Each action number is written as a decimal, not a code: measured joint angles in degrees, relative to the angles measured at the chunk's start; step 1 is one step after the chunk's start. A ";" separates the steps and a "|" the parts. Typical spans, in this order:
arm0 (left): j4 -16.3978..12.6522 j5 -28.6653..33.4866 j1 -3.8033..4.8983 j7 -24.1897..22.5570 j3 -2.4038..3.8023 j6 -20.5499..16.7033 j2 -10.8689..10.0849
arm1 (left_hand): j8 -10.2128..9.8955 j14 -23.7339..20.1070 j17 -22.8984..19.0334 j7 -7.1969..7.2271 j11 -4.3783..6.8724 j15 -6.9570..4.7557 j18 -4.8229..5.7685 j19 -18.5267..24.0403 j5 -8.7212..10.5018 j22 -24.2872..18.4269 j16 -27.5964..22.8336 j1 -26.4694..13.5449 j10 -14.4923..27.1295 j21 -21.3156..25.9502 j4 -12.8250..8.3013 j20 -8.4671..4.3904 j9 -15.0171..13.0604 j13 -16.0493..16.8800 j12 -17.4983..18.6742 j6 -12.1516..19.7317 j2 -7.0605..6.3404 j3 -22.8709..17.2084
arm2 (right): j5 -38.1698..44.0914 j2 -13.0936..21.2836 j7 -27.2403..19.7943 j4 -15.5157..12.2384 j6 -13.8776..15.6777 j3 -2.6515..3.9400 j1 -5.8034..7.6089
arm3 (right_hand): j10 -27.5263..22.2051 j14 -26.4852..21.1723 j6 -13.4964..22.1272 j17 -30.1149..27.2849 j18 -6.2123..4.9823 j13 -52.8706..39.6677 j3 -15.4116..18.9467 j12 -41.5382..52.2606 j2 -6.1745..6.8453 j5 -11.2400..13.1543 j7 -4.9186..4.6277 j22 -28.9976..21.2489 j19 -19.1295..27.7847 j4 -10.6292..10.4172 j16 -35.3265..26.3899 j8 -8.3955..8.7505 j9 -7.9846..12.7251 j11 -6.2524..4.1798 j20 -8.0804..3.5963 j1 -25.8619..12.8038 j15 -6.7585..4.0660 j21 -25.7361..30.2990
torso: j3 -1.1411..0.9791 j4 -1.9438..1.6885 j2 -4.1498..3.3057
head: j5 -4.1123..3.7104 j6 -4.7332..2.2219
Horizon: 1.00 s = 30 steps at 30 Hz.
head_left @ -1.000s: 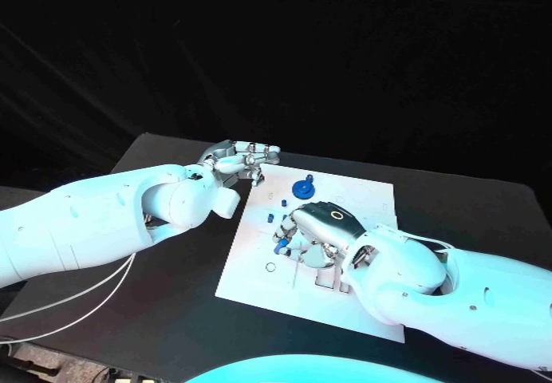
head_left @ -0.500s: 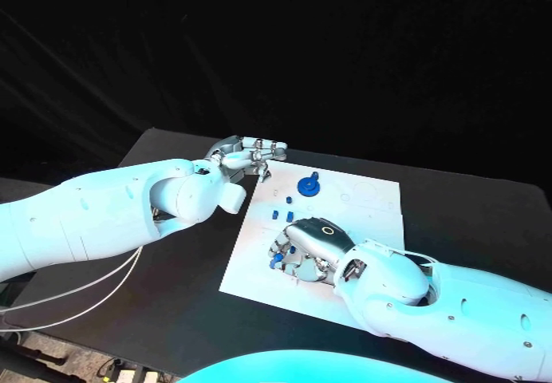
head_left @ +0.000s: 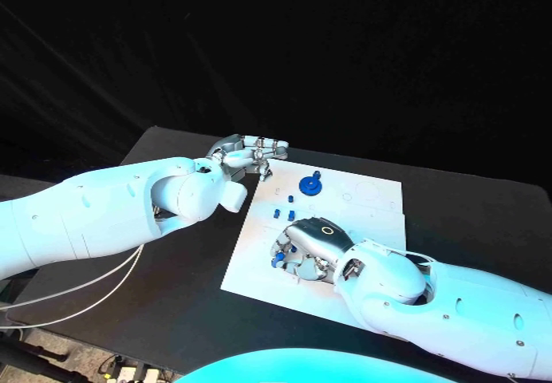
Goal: Assemble the parts on the task board
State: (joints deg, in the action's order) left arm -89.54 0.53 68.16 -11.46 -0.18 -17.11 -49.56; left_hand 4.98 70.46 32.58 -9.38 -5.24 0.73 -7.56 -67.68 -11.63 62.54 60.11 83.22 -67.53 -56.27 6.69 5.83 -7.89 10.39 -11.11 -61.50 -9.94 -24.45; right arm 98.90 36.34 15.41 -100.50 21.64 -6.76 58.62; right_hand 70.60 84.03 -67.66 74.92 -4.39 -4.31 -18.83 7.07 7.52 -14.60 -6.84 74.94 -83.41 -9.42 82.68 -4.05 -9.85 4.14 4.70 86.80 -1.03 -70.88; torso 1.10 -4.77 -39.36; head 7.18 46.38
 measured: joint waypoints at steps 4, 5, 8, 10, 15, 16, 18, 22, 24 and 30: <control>0.00 0.00 0.00 0.03 -0.01 0.03 -0.01 | 0.00 0.00 0.00 0.00 0.00 0.00 0.00 0.00 0.00 0.00 0.00 0.00 0.00 0.00 0.00 0.00 0.00 0.00 0.00 0.00 0.00 0.00 | 0.59 -0.20 0.15 0.26 0.03 0.01 0.00 | 0.00 0.00 0.00 0.00 0.00 0.00 0.00 -0.01 0.01 0.09 0.00 0.00 0.00 0.00 0.00 0.00 0.01 0.00 0.00 -0.01 0.00 0.00 | 0.00 -0.03 0.03 | 0.00 0.10; 0.00 0.00 0.00 0.04 -0.01 0.04 -0.01 | 0.00 0.00 0.00 0.00 0.00 0.00 0.00 0.00 0.00 0.00 0.00 0.00 0.00 0.00 0.00 0.00 0.00 0.00 0.00 0.00 0.00 0.00 | 0.73 -0.28 0.19 0.39 0.03 0.01 -0.01 | 0.00 0.00 0.00 -0.01 0.00 0.00 0.00 -0.01 0.08 0.11 0.00 0.00 0.00 0.00 0.00 0.01 0.01 0.00 0.00 -0.08 0.00 0.00 | 0.00 -0.03 0.03 | 0.00 0.11; 0.00 0.00 0.00 0.06 -0.01 0.08 -0.01 | 0.00 0.00 0.00 0.00 0.00 0.00 0.00 0.00 0.00 0.00 0.00 0.00 0.00 0.00 0.00 0.00 0.00 -0.01 0.00 0.00 0.00 0.00 | 1.13 -0.73 0.34 0.87 0.04 0.01 -0.02 | 0.01 0.00 0.00 -0.01 0.00 0.00 0.00 -0.07 0.15 0.11 0.00 -0.01 0.00 0.00 0.00 0.01 0.02 0.00 0.00 -0.15 0.00 0.00 | 0.00 -0.03 0.07 | 0.03 0.15; 0.02 0.00 0.00 0.08 -0.01 0.10 0.01 | 0.00 0.00 0.00 0.00 0.00 0.00 0.00 0.00 0.00 0.00 0.00 0.00 0.00 0.00 0.00 0.00 0.00 -0.01 0.00 0.00 0.00 0.00 | 1.37 -1.00 0.42 1.06 0.06 0.02 -0.02 | 0.01 0.00 0.00 -0.01 0.00 -0.01 -0.01 -0.07 0.15 0.11 0.00 -0.01 0.00 0.01 0.00 0.11 0.03 0.01 0.00 -0.15 0.00 0.00 | 0.03 -0.03 0.07 | 0.03 0.15; 0.03 0.00 0.00 0.11 -0.01 0.18 0.08 | 0.00 0.00 0.00 0.00 0.00 0.00 0.00 0.00 0.00 0.00 0.00 0.00 0.00 0.00 0.00 0.00 0.00 -0.01 0.00 0.00 0.00 0.00 | 2.01 -1.18 0.53 1.37 0.11 0.05 -0.01 | 0.02 0.00 0.01 -0.01 -0.01 -0.01 -0.16 -0.08 0.15 0.11 0.00 -0.01 0.00 0.16 0.00 0.17 -0.02 0.00 0.00 -0.15 0.00 0.00 | 0.03 -0.10 0.10 | -0.16 0.12; 0.04 0.00 0.00 0.12 -0.01 0.19 0.08 | 0.00 0.00 0.00 0.00 0.00 0.00 0.00 0.00 0.00 0.00 0.00 0.00 0.00 0.00 0.00 0.00 0.00 -0.01 0.00 0.00 0.00 0.00 | 2.10 -1.16 0.53 1.39 0.11 0.06 0.00 | 0.03 0.00 0.01 -0.01 0.00 -0.01 -0.16 -0.08 0.16 0.11 -0.01 -0.01 0.00 0.16 0.00 0.18 -0.02 -0.01 0.00 -0.16 0.00 0.00 | 0.03 -0.10 0.10 | -0.19 0.12; 0.05 0.00 0.00 0.13 -0.01 0.20 0.06 | 0.00 0.00 0.00 0.00 0.00 0.00 0.00 0.00 0.00 0.00 0.00 0.00 0.00 0.00 0.00 0.00 -0.01 -0.01 0.00 0.00 0.00 0.00 | 2.21 -1.11 0.54 1.43 0.10 0.07 0.01 | 0.23 0.00 0.01 -0.01 -0.01 0.00 -0.16 -0.11 0.38 0.12 0.00 -0.01 0.00 0.16 0.00 0.21 -0.02 -0.21 0.00 -0.38 0.00 0.00 | 0.03 -0.10 0.10 | -0.20 0.12; 0.07 0.00 0.01 0.16 -0.01 0.21 0.03 | 0.00 0.00 0.00 0.00 0.00 0.00 0.00 0.00 0.00 0.00 0.00 0.00 0.00 0.00 0.00 0.00 0.00 -0.02 0.00 0.00 0.00 0.00 | 2.28 -0.97 0.51 1.46 -0.15 0.08 0.02 | 0.33 0.00 0.01 -0.01 0.00 -0.05 -0.16 -0.11 0.45 0.19 0.00 -0.01 0.00 0.16 0.00 0.21 -0.02 -0.30 0.00 -0.45 0.00 0.00 | 0.03 -0.10 0.10 | -0.20 0.13; 0.07 0.00 0.01 0.17 0.00 0.22 0.03 | 0.00 0.00 0.00 0.00 0.00 0.00 0.00 0.00 0.00 0.01 0.00 0.00 0.00 0.00 0.00 0.00 -0.01 -0.02 0.00 0.00 0.00 0.00 | 2.29 -0.94 0.45 1.47 -0.39 0.11 0.05 | 0.33 0.00 0.01 -0.01 -0.01 -0.10 -0.16 -0.12 0.45 0.20 0.00 -0.02 0.00 0.16 0.00 0.21 -0.02 -0.31 0.00 -0.46 0.00 0.00 | 0.03 -0.10 0.10 | -0.20 0.13; 0.05 0.00 0.01 0.20 0.01 0.26 0.06 | 0.00 0.00 0.00 0.00 0.00 0.00 0.00 0.00 0.00 0.01 0.00 0.00 0.00 0.00 0.00 0.00 -0.01 -0.02 0.00 0.00 0.00 0.00 | 2.33 -0.83 0.40 1.44 -1.20 0.17 0.10 | 1.02 0.00 0.01 -0.02 0.00 -0.11 -0.16 -0.22 0.67 0.24 0.00 -0.02 0.00 0.16 0.00 0.22 -0.11 -0.82 0.00 -0.68 0.00 0.00 | 0.03 -0.09 0.10 | -0.25 0.05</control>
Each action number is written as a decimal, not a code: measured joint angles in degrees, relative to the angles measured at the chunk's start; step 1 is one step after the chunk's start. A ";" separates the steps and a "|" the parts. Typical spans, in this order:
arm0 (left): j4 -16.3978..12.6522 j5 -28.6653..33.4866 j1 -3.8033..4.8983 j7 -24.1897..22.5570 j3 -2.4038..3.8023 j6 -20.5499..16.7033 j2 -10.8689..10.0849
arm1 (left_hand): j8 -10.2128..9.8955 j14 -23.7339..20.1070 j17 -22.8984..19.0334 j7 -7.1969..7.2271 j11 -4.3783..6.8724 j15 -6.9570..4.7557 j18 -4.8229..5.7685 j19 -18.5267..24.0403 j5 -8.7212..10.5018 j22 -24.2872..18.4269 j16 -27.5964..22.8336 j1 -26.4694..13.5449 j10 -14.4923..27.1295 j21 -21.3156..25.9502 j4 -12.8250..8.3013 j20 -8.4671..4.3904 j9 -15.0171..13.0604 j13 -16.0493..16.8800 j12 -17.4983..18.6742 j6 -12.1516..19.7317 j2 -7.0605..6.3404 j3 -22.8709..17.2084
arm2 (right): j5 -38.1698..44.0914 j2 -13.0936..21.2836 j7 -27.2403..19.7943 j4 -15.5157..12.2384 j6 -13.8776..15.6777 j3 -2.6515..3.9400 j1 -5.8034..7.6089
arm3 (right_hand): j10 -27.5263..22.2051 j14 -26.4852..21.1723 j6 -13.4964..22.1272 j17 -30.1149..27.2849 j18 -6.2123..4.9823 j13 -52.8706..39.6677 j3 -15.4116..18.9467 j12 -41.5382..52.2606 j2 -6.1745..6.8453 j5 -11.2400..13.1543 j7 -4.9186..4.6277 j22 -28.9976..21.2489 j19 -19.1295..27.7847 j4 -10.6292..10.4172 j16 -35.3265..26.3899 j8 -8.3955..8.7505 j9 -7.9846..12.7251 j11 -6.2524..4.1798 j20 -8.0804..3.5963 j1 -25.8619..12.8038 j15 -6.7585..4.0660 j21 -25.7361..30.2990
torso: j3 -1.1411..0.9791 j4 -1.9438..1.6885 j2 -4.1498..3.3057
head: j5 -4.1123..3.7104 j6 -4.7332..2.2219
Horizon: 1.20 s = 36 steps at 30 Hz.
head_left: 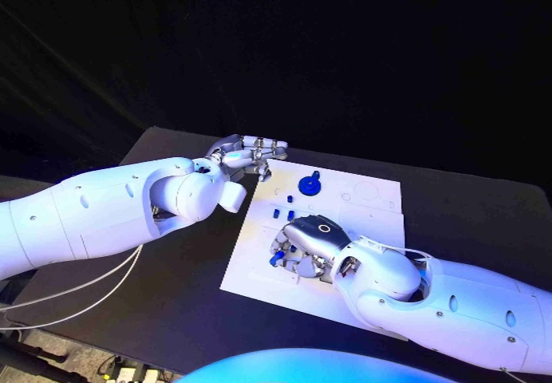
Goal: Assemble the parts on the task board
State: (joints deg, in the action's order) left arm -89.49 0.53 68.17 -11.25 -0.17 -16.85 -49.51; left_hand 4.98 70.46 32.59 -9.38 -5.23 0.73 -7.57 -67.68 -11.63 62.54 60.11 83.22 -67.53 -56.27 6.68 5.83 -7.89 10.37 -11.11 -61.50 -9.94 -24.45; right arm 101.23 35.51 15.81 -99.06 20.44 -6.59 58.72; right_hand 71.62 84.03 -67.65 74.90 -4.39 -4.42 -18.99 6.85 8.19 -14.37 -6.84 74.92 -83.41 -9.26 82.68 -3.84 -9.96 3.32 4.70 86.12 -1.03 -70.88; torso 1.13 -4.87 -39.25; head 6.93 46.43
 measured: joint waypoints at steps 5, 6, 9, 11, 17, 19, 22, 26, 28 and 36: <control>0.00 0.00 0.00 0.02 0.00 0.04 0.00 | 0.00 0.00 0.00 0.00 0.00 0.00 0.00 0.00 0.00 0.00 0.00 0.00 0.00 0.00 0.00 0.00 0.00 0.00 0.00 0.00 0.00 0.00 | 0.06 0.38 0.00 -0.37 -0.48 -0.03 0.00 | 0.01 0.00 0.00 0.00 0.00 -0.10 0.00 0.00 0.00 -0.26 0.00 -0.01 0.00 0.00 0.00 0.00 0.01 -0.01 0.00 0.00 0.00 0.00 | -0.04 -0.04 -0.01 | -0.06 0.09; 0.00 0.00 0.00 0.03 -0.01 0.04 -0.01 | 0.00 0.00 0.00 0.00 0.00 0.00 0.00 0.00 0.00 0.00 0.00 0.00 0.00 0.00 0.00 0.00 0.00 0.00 0.00 0.00 0.00 0.00 | 0.08 0.44 0.02 -0.44 -0.53 -0.03 -0.01 | 0.02 0.00 0.00 0.01 0.00 -0.10 0.00 0.00 0.00 -0.27 0.01 -0.01 0.00 0.00 0.00 0.02 0.02 -0.01 0.00 0.00 0.00 0.00 | -0.04 -0.05 -0.01 | -0.05 0.12; 0.00 0.00 0.00 0.05 -0.01 0.06 -0.04 | 0.00 0.00 0.00 0.00 0.00 0.00 0.00 0.00 0.00 0.00 0.00 0.00 0.00 0.00 0.00 0.00 0.00 0.00 0.00 0.00 0.00 0.00 | 0.17 0.66 0.14 -0.60 -0.65 -0.03 -0.01 | 0.11 0.00 0.01 0.05 0.00 -0.11 -0.03 0.00 0.08 -0.27 0.01 -0.01 0.00 0.03 0.00 0.08 0.01 -0.10 0.00 -0.08 0.00 0.00 | -0.04 -0.07 -0.01 | 0.02 0.15; 0.01 0.00 0.00 0.06 -0.01 0.08 -0.04 | 0.00 0.00 0.00 0.00 0.00 0.00 0.00 0.00 0.00 0.00 0.00 0.00 0.00 0.00 0.00 0.00 0.00 -0.01 0.00 0.00 0.00 0.00 | 0.24 0.77 0.27 -0.62 -0.77 -0.10 -0.04 | 0.12 0.00 0.01 0.05 0.00 -0.11 -0.18 -0.04 0.15 -0.27 0.01 -0.01 0.00 0.18 0.00 -0.13 -0.01 -0.10 0.00 -0.15 0.00 0.00 | -0.04 -0.07 -0.01 | 0.04 0.18; 0.01 0.00 0.00 0.09 -0.02 0.13 -0.05 | 0.00 0.00 -0.06 0.00 0.12 0.00 0.00 0.00 0.00 0.01 -0.01 0.00 0.12 0.00 0.00 0.00 0.02 0.01 -0.01 0.00 0.00 0.00 | 0.63 0.99 0.73 -0.88 -0.86 -0.14 -0.11 | 0.12 0.00 0.02 0.04 0.00 -0.10 -0.21 -0.08 0.15 -0.27 0.01 -0.01 0.00 0.22 0.00 -0.13 -0.09 -0.10 0.00 -0.15 0.00 0.00 | -0.04 -0.10 -0.01 | 0.05 0.19; 0.02 0.00 0.00 0.10 -0.02 0.14 -0.06 | 0.00 0.00 -0.18 0.00 0.21 0.00 0.00 0.00 0.00 0.01 -0.21 0.00 0.21 0.00 0.00 0.00 0.08 0.07 -0.22 0.00 0.00 0.00 | 0.74 1.03 0.83 -0.94 -0.84 -0.14 -0.11 | 0.12 0.00 0.03 0.04 0.00 -0.16 -0.22 -0.08 0.15 -0.27 0.03 -0.01 0.00 0.22 0.00 -0.13 -0.09 -0.10 0.00 -0.15 0.00 0.00 | -0.04 -0.10 0.00 | 0.05 0.19; 0.02 0.00 0.00 0.13 -0.02 0.19 -0.06 | 0.00 0.00 -0.18 0.00 0.21 0.00 0.00 0.00 0.00 0.01 -0.21 0.00 0.21 0.00 0.00 0.00 0.08 0.07 -0.22 0.00 0.00 0.00 | 0.92 1.06 1.00 -1.01 -0.79 -0.13 -0.11 | 0.12 0.00 -0.02 0.04 0.00 -0.24 -0.22 -0.11 0.15 -0.26 -0.03 -0.02 0.00 0.22 0.00 -0.12 -0.09 -0.10 0.00 -0.15 0.00 0.00 | -0.03 -0.12 0.02 | 0.05 0.23; 0.02 0.00 0.00 0.16 -0.02 0.24 -0.06 | 0.00 0.00 -0.18 0.00 0.21 0.00 0.01 0.00 0.00 0.01 -0.21 0.00 0.21 0.00 0.00 0.00 0.08 0.06 -0.22 0.00 0.00 0.00 | 1.11 1.04 1.18 -1.04 -0.76 -0.13 -0.11 | 0.15 0.00 -0.12 0.03 0.00 -0.28 -0.22 -0.21 0.15 -0.25 -0.12 -0.02 0.00 0.22 0.00 -0.11 -0.07 -0.13 0.00 -0.15 0.00 0.00 | -0.03 -0.13 0.03 | 0.05 0.28; 0.02 0.00 0.00 0.18 -0.02 0.26 -0.06 | 0.00 0.00 -0.18 0.00 0.21 0.00 0.00 0.00 0.00 0.01 -0.21 0.00 0.21 0.00 0.00 0.00 0.08 0.06 -0.22 0.00 0.00 0.00 | 1.17 0.96 1.26 -1.04 -0.76 -0.13 -0.11 | 0.22 0.00 -0.12 0.03 0.00 -0.28 -0.22 -0.22 0.15 -0.25 -0.12 -0.02 0.00 0.22 0.00 -0.11 -0.06 -0.20 0.00 -0.15 0.00 0.00 | -0.03 -0.13 0.03 | 0.05 0.29; 0.01 0.00 -0.02 0.25 0.00 0.32 -0.05 | 0.00 0.00 -0.18 0.00 0.21 0.00 0.00 0.00 0.00 0.01 -0.21 0.00 0.21 0.00 0.00 0.00 0.08 0.06 -0.22 0.00 0.00 0.00 | 1.24 0.15 1.62 -0.45 -1.35 -0.15 -0.08 | -0.22 0.00 1.18 0.03 -0.01 -0.11 -0.48 -0.97 0.79 -0.26 -0.68 0.03 -0.21 0.01 0.00 0.15 0.25 0.44 0.21 -1.60 0.00 0.33 | 0.04 -0.14 0.05 | -0.02 0.34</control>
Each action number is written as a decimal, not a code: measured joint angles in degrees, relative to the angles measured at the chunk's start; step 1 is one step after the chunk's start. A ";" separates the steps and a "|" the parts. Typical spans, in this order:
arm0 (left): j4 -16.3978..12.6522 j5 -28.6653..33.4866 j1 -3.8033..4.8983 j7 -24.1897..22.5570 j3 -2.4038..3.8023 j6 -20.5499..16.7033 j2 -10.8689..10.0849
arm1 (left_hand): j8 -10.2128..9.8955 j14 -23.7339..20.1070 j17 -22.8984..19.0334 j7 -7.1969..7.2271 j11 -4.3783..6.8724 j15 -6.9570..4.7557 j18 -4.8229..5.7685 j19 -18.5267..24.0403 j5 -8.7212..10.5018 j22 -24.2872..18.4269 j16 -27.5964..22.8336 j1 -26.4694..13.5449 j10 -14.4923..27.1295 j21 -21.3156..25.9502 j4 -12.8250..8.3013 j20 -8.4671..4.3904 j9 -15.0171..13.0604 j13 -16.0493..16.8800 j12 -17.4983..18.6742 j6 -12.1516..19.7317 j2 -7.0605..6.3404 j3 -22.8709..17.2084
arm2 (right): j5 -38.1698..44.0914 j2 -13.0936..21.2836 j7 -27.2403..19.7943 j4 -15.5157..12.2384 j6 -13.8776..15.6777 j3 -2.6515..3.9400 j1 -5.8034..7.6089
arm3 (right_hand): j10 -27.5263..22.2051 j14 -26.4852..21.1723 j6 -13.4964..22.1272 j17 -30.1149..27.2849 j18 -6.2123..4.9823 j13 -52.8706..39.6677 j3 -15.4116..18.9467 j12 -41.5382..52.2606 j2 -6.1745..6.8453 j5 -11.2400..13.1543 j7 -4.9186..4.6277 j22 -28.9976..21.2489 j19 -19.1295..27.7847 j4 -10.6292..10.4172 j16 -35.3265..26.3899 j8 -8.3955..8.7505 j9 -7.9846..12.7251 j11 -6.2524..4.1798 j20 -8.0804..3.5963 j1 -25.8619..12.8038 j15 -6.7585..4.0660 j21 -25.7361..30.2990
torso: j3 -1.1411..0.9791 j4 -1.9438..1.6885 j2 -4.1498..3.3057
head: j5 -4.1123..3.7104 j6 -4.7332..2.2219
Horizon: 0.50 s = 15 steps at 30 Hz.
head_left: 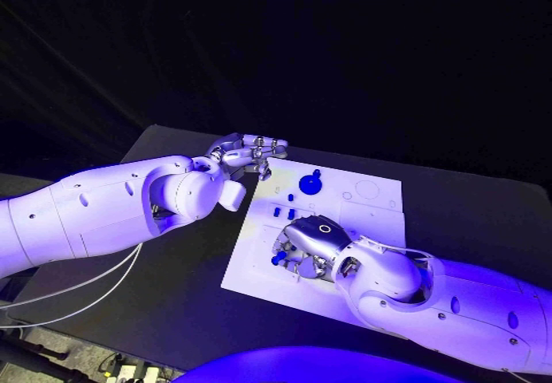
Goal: Assemble the parts on the task board
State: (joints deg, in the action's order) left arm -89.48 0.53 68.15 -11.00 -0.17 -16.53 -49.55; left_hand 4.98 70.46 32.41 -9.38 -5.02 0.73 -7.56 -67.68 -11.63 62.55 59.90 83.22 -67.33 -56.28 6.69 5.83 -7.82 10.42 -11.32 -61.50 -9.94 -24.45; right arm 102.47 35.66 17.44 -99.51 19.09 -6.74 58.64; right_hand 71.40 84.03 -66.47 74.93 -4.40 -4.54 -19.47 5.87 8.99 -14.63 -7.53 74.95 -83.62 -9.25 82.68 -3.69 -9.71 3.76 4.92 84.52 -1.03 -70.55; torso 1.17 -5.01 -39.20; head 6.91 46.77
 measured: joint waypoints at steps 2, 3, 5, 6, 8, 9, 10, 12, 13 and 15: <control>0.00 0.00 0.00 0.02 0.00 0.01 0.01 | 0.00 0.00 0.00 0.00 0.00 0.00 0.00 0.00 0.00 0.00 0.00 0.00 0.00 0.00 0.00 0.00 0.00 0.00 0.00 0.00 0.00 0.00 | 0.00 -0.17 0.06 0.17 -0.23 0.00 0.04 | 0.00 0.00 0.24 0.00 0.00 0.01 0.00 -0.25 0.01 -0.01 -0.12 0.00 0.00 0.00 0.00 0.00 0.12 0.00 0.00 -0.01 0.00 0.00 | 0.01 -0.01 0.01 | -0.04 0.01; -0.01 0.00 0.01 0.03 0.00 0.02 0.02 | 0.00 0.00 0.00 0.00 0.00 0.00 0.00 0.00 0.00 0.00 0.00 0.00 0.00 0.00 0.00 0.00 0.00 -0.01 0.00 0.00 0.00 0.00 | -0.02 -0.29 0.08 0.28 -0.37 0.02 0.05 | -0.11 0.00 0.41 0.00 0.01 -0.01 0.00 -0.30 0.27 -0.02 -0.30 0.00 0.00 0.00 0.00 0.00 0.14 0.11 0.00 -0.27 0.00 0.00 | 0.01 -0.01 0.01 | -0.04 0.02; -0.01 0.00 0.01 0.04 0.00 0.03 0.03 | 0.00 0.00 0.00 0.00 0.00 0.00 0.00 0.00 0.00 0.00 0.00 0.00 0.00 0.00 0.00 0.00 0.00 0.00 0.00 0.00 0.00 0.00 | -0.05 -0.42 0.12 0.39 -0.54 0.04 0.07 | -0.21 0.00 0.89 0.00 0.00 -0.01 -0.01 -0.32 0.33 -0.02 -0.31 0.00 0.00 0.00 0.00 -0.02 0.23 0.21 0.00 -0.33 0.00 0.00 | 0.01 -0.02 0.01 | -0.04 0.02; -0.01 0.00 0.02 0.05 -0.01 0.04 0.03 | 0.00 0.00 -0.01 0.00 0.00 0.00 0.00 0.00 0.00 -0.01 0.00 0.00 0.00 0.12 0.04 0.00 0.00 -0.01 0.00 0.00 0.00 0.04 | -0.06 -0.48 0.14 0.46 -0.64 0.05 0.07 | -0.21 0.00 1.14 0.00 0.00 -0.01 -0.02 -0.35 0.59 -0.02 -0.17 0.00 0.00 -0.01 0.00 -0.05 0.28 0.20 0.00 -0.64 0.00 0.09 | 0.01 -0.02 0.01 | -0.04 0.03; -0.01 0.00 0.02 0.07 -0.01 0.06 0.03 | 0.00 0.00 -0.12 0.00 0.00 0.00 0.00 0.00 0.00 -0.11 0.00 0.00 0.00 0.26 0.14 0.00 0.00 -0.01 0.00 0.00 0.00 0.15 | -0.09 -0.57 0.18 0.56 -0.84 0.04 0.07 | -0.34 0.00 1.56 0.00 0.00 0.00 -0.08 -0.64 0.53 -0.02 -0.23 0.00 0.00 -0.07 0.00 -0.06 0.44 0.32 0.00 -1.12 0.00 0.35 | 0.01 -0.04 0.02 | -0.05 0.04; -0.01 0.00 0.02 0.08 -0.02 0.06 0.03 | 0.00 0.00 -0.12 0.00 0.00 0.00 0.00 0.00 0.00 -0.12 0.00 0.00 0.00 0.26 0.18 0.00 0.00 -0.01 0.00 0.00 0.00 0.18 | -0.11 -0.61 0.19 0.60 -0.93 0.02 0.07 | -0.62 -0.10 2.15 -0.01 0.00 0.01 -0.08 -0.68 0.80 -0.02 -0.16 0.00 0.00 -0.07 0.00 -0.06 0.55 0.34 0.00 -1.40 0.10 0.35 | 0.01 -0.04 0.02 | -0.05 0.04; -0.01 0.00 0.02 0.10 -0.02 0.07 0.03 | 0.00 0.00 -0.12 0.00 0.00 0.00 0.00 0.00 0.00 -0.11 0.00 0.00 0.00 0.26 0.18 0.00 0.00 -0.01 0.00 0.00 0.00 0.18 | -0.13 -0.63 0.20 0.65 -1.05 0.00 0.06 | -0.77 -0.22 2.54 -0.01 0.00 0.01 -0.06 -0.68 0.83 -0.02 -0.12 -0.01 0.00 -0.10 0.00 -0.06 0.66 0.25 0.00 -1.42 0.22 0.35 | 0.01 -0.04 0.02 | -0.05 0.05; -0.02 0.00 0.02 0.11 -0.02 0.09 0.03 | 0.00 0.00 -0.12 0.00 0.00 0.00 0.00 0.00 0.00 -0.12 0.00 0.00 0.00 0.26 0.18 0.00 -0.01 -0.01 0.00 0.00 0.00 0.18 | -0.17 -0.66 0.22 0.71 -1.18 -0.02 0.04 | -1.03 -0.22 3.39 -0.01 0.00 0.01 0.11 -1.09 1.22 -0.02 0.08 -0.01 0.00 -0.26 0.00 -0.06 0.89 0.34 0.00 -1.81 0.22 0.73 | 0.01 -0.04 0.03 | -0.05 0.05; -0.02 0.00 0.02 0.13 -0.02 0.09 0.03 | 0.00 0.00 -0.12 0.00 0.00 0.00 0.00 0.00 0.00 -0.12 0.00 0.00 0.00 0.26 0.18 0.00 0.00 -0.01 0.00 0.00 0.00 0.18 | -0.18 -0.68 0.23 0.73 -1.24 -0.02 0.04 | -1.34 -0.22 3.80 -0.01 0.00 0.01 0.11 -1.09 1.28 -0.02 0.13 -0.01 0.00 -0.26 0.00 -0.06 1.00 0.29 0.00 -1.88 0.22 0.77 | 0.00 -0.04 0.03 | -0.06 0.05; -0.02 0.00 0.02 0.15 -0.02 0.11 0.03 | 0.00 0.00 -0.12 0.00 0.00 0.00 0.00 0.00 0.00 -0.11 0.00 0.00 0.00 0.26 0.18 0.00 -0.01 -0.01 0.00 0.00 0.00 0.18 | -0.21 -0.71 0.23 0.74 -1.30 -0.02 0.04 | -1.34 -0.22 3.98 -0.01 0.00 0.01 0.21 -1.31 1.49 -0.02 0.30 -0.01 0.00 -0.36 0.00 -0.06 1.09 0.29 0.00 -2.08 0.22 0.77 | -0.01 -0.04 0.03 | -0.08 0.05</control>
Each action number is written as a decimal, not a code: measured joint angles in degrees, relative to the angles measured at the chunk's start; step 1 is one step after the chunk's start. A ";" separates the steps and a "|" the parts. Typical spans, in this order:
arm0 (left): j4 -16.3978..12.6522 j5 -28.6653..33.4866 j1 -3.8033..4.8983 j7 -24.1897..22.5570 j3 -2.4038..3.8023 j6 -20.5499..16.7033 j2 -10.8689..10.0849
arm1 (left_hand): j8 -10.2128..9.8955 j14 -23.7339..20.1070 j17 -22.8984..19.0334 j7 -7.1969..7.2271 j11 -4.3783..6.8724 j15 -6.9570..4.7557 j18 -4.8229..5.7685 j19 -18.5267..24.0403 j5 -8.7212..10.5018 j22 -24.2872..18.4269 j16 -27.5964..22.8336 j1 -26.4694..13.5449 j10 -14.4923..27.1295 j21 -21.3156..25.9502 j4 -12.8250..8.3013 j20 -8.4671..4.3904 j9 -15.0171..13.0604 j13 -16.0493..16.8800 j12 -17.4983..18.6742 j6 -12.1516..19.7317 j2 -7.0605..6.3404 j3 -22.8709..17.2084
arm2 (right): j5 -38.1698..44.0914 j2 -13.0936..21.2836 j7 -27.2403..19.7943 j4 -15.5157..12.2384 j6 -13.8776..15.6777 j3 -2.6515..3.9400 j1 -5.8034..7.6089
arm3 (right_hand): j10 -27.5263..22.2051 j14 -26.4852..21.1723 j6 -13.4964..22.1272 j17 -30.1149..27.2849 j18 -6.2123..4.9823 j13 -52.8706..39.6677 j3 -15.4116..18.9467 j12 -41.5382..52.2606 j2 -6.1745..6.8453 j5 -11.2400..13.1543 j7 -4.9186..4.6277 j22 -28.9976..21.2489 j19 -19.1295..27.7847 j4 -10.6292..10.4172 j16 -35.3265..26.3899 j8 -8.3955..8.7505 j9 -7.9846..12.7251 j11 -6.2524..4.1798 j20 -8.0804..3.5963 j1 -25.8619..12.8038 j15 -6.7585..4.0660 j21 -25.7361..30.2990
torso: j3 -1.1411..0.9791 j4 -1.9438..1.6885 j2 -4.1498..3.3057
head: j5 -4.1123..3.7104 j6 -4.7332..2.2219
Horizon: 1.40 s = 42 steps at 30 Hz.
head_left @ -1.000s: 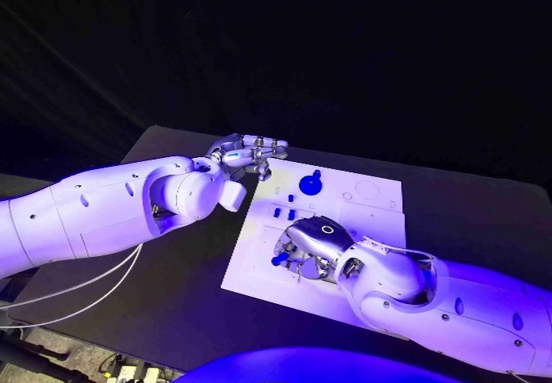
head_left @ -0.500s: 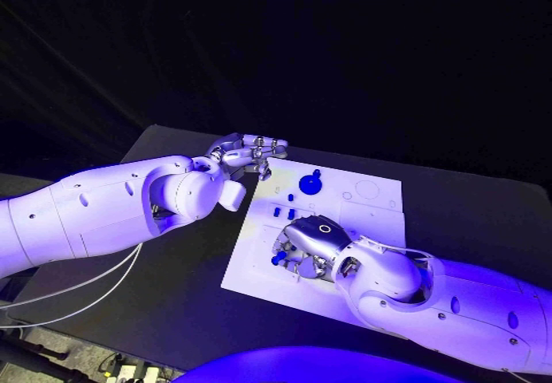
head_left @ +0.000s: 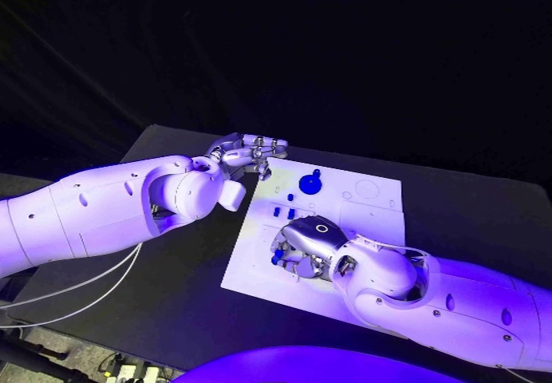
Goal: Assemble the parts on the task board
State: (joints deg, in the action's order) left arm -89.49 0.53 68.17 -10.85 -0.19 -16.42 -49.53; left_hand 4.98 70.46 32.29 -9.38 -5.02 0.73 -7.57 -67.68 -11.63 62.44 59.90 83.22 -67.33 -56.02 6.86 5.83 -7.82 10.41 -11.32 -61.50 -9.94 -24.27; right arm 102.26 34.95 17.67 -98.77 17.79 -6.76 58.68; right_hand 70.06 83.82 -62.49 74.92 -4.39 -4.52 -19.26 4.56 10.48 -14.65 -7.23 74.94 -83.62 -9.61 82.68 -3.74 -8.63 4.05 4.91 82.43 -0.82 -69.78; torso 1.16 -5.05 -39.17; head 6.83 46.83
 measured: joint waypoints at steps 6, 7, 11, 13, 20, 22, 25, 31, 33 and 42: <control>0.00 0.00 0.00 0.10 0.00 0.06 0.00 | 0.00 0.00 0.00 0.00 0.00 0.00 0.00 0.00 0.00 0.00 0.00 0.00 0.00 0.00 0.00 0.00 0.00 0.00 0.00 0.00 0.00 0.00 | -0.16 -0.02 0.00 0.00 -0.07 -0.01 0.00 | -0.16 0.00 0.77 0.00 0.00 0.00 0.29 0.00 0.09 0.00 0.19 0.00 0.00 -0.29 0.00 0.00 0.19 -0.16 0.00 -0.55 0.00 0.00 | -0.02 -0.01 -0.01 | -0.03 0.02; 0.00 0.00 0.00 0.11 0.00 0.07 0.00 | 0.00 0.00 0.00 0.00 0.00 0.00 0.00 0.00 0.00 0.00 0.00 0.00 0.00 0.00 0.00 0.00 0.00 0.00 0.00 0.00 0.00 0.00 | -0.20 -0.02 0.00 -0.02 -0.07 -0.01 0.00 | -0.21 0.00 0.84 0.00 0.00 0.00 0.37 0.00 0.31 0.00 0.12 -0.01 0.00 -0.37 0.00 0.00 0.22 -0.21 0.00 -0.77 0.00 0.00 | -0.02 -0.01 -0.01 | -0.03 0.02; 0.00 0.00 0.00 0.16 0.00 0.10 0.00 | 0.00 0.00 0.00 0.00 0.00 0.00 0.00 0.00 0.00 0.00 0.00 0.00 0.00 0.00 0.00 0.00 0.00 0.00 0.00 0.00 0.00 0.00 | -0.37 -0.02 -0.03 -0.09 -0.07 -0.02 0.00 | -0.21 0.00 0.83 -0.01 0.00 -0.06 0.37 0.00 0.32 0.00 0.12 -0.01 0.00 -0.37 0.00 0.00 0.22 -0.21 0.00 -0.78 0.00 0.00 | -0.04 -0.01 -0.02 | -0.03 0.03; 0.00 0.00 -0.01 0.18 0.03 0.11 0.00 | 0.00 0.00 0.00 0.00 0.00 0.00 0.00 0.00 0.00 0.00 0.00 0.00 0.00 -0.01 0.00 0.00 0.00 0.00 0.00 0.00 0.00 0.00 | -0.46 -0.01 -0.06 -0.14 -0.06 -0.02 0.00 | -0.21 0.00 0.83 -0.01 0.00 -0.06 0.37 0.00 0.32 0.00 0.12 -0.01 0.00 -0.37 0.00 0.00 0.28 -0.21 0.00 -0.78 0.00 0.00 | -0.04 -0.01 -0.02 | -0.03 0.03; 0.01 0.00 -0.01 0.23 0.01 0.15 0.00 | 0.00 0.00 0.01 0.00 0.00 0.00 0.00 0.00 0.00 0.01 0.00 0.00 0.00 -0.01 0.00 0.00 -0.01 0.04 0.00 0.00 0.00 0.00 | -0.72 0.10 -0.14 -0.48 0.08 -0.02 0.00 | -0.20 0.00 1.35 -0.01 0.00 -0.15 0.53 0.00 0.54 0.00 0.28 -0.02 0.00 -0.53 0.00 0.00 0.36 -0.21 0.00 -1.00 0.00 0.00 | -0.04 -0.02 -0.02 | -0.07 0.04; 0.01 0.00 -0.01 0.25 0.01 0.16 0.00 | 0.00 0.00 0.01 0.00 0.00 0.00 0.00 0.00 0.00 0.01 0.00 0.00 0.00 -0.01 0.00 0.00 0.00 0.04 0.00 0.00 0.00 0.00 | -0.77 0.14 -0.14 -0.50 0.15 -0.02 0.00 | -0.20 0.00 1.44 -0.01 0.00 -0.20 0.53 0.00 0.54 0.00 0.37 -0.02 0.00 -0.52 0.00 0.00 0.42 -0.21 0.00 -1.00 0.00 0.00 | -0.03 -0.04 -0.02 | -0.07 0.04; 0.01 0.00 0.00 0.29 0.01 0.18 -0.01 | 0.00 0.00 0.01 0.00 0.00 0.00 0.00 0.00 0.00 0.01 0.00 0.00 0.00 -0.01 0.00 0.00 0.00 0.04 0.00 0.00 0.00 0.00 | -0.80 0.29 -0.14 -0.50 0.26 -0.02 0.00 | -0.20 0.00 1.91 -0.01 0.00 -0.20 0.53 0.00 0.55 0.01 0.28 -0.02 0.00 -0.53 0.00 0.00 0.52 -0.21 0.00 -1.01 0.00 0.00 | -0.02 -0.04 -0.02 | -0.07 0.04; 0.02 0.00 0.00 0.35 0.01 0.22 -0.03 | 0.00 0.00 0.01 0.00 0.00 0.00 0.00 0.00 0.00 0.01 0.00 0.00 0.00 -0.01 0.00 0.00 -0.01 0.03 0.00 0.00 0.00 0.00 | -0.80 0.95 0.01 -0.78 0.94 -0.02 0.00 | -1.78 0.21 6.56 -0.02 0.00 -0.42 2.09 -0.24 1.50 0.01 -0.11 -0.02 0.22 -0.59 0.00 0.00 1.60 0.15 0.21 -1.96 0.21 0.95 | -0.02 -0.05 0.00 | -0.09 -0.04; 0.03 0.00 0.00 0.39 0.01 0.24 -0.04 | 0.00 0.00 0.01 0.00 0.00 0.00 0.00 0.00 0.00 0.01 0.00 0.00 0.00 -0.01 0.00 0.00 -0.01 0.03 0.00 0.00 0.00 0.00 | -0.77 1.34 0.11 -1.09 1.40 -0.02 0.01 | -2.59 0.21 10.28 -0.02 0.00 -0.50 4.46 -0.24 2.37 0.94 -0.13 -0.03 0.53 -0.72 0.00 0.00 2.41 0.31 0.52 -2.83 0.21 1.84 | -0.02 -0.04 0.01 | -0.12 -0.10; 0.15 0.00 -0.01 0.49 -0.01 0.31 -0.10 | 0.00 0.00 -0.12 0.00 -0.22 0.00 0.01 0.00 0.00 -0.11 0.00 0.00 0.22 -0.01 0.00 0.00 0.04 0.08 0.00 0.00 0.00 0.00 | -1.21 5.24 0.24 -5.08 4.52 0.44 1.41 | -4.42 0.21 13.59 -0.02 0.00 -1.85 19.55 2.53 -0.90 2.24 -0.20 -0.03 0.53 -3.88 -0.23 -0.17 2.80 0.29 0.52 -0.01 0.20 2.94 | -0.05 0.03 0.07 | -0.62 -0.77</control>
State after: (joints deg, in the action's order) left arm -89.34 0.53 68.16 -10.36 -0.20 -16.10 -49.62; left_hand 4.98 70.46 32.17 -9.38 -5.24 0.73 -7.56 -67.68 -11.63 62.32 59.90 83.22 -67.11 -56.03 6.86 5.83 -7.78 10.49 -11.32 -61.50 -9.94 -24.27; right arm 101.05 40.19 17.91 -103.85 22.31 -6.32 60.09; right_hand 65.64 84.03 -48.90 74.90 -4.40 -6.37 0.29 7.10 9.58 -12.41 -7.43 74.90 -83.09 -13.49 82.45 -3.91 -5.83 4.34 5.43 82.42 -0.61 -66.84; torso 1.10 -5.02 -39.11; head 6.22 46.05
